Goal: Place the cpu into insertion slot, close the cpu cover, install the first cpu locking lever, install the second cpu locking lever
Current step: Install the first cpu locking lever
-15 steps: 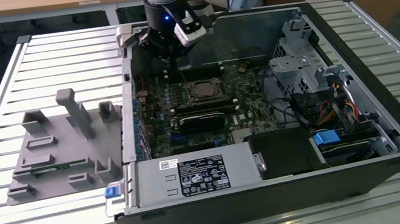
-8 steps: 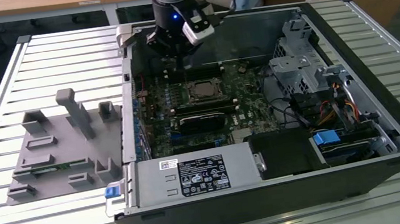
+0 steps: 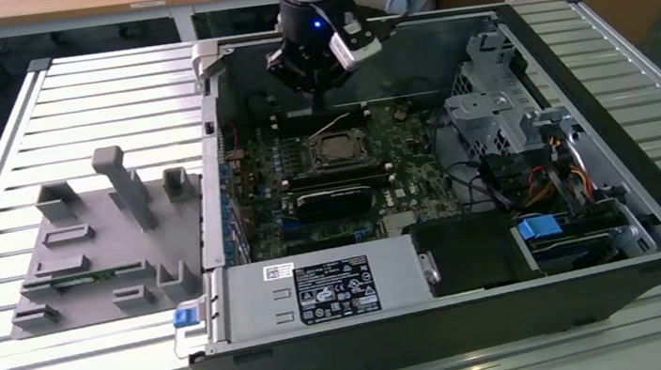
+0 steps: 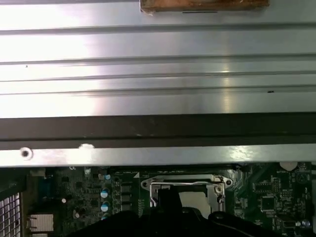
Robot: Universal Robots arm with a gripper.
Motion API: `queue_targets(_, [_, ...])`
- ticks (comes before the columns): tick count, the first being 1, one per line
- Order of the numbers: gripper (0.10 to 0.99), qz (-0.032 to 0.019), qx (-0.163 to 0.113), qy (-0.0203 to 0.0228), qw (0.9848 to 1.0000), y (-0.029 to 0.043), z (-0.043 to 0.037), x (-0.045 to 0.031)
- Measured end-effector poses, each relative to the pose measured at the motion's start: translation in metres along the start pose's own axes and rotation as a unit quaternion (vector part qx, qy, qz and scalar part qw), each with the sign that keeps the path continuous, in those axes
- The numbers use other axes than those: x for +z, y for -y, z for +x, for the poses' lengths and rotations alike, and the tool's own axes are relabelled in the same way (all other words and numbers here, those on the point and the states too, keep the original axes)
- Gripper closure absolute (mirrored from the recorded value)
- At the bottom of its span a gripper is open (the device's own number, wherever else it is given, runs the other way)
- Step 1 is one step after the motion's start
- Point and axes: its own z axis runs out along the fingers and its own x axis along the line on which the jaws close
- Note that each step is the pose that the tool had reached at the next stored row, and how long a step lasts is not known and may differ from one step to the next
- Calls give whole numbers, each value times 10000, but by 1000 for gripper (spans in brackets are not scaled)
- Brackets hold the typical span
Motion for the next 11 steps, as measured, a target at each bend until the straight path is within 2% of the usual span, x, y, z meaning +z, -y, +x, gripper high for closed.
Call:
queue_targets(2, [980,-1,1,-1,10000,-3,-53,4])
queue_targets(4, [980,-23,0,-1,10000,-2,-55,7])
queue_targets(5, [980,-57,1,-3,10000,-2,-55,9])
queue_targets(6, [980,-118,1,-3,9999,-1,-54,12])
queue_targets(7, [980,-146,2,6,9999,0,-52,18])
queue_targets(11, [980,-155,-41,97,9998,2,-49,42])
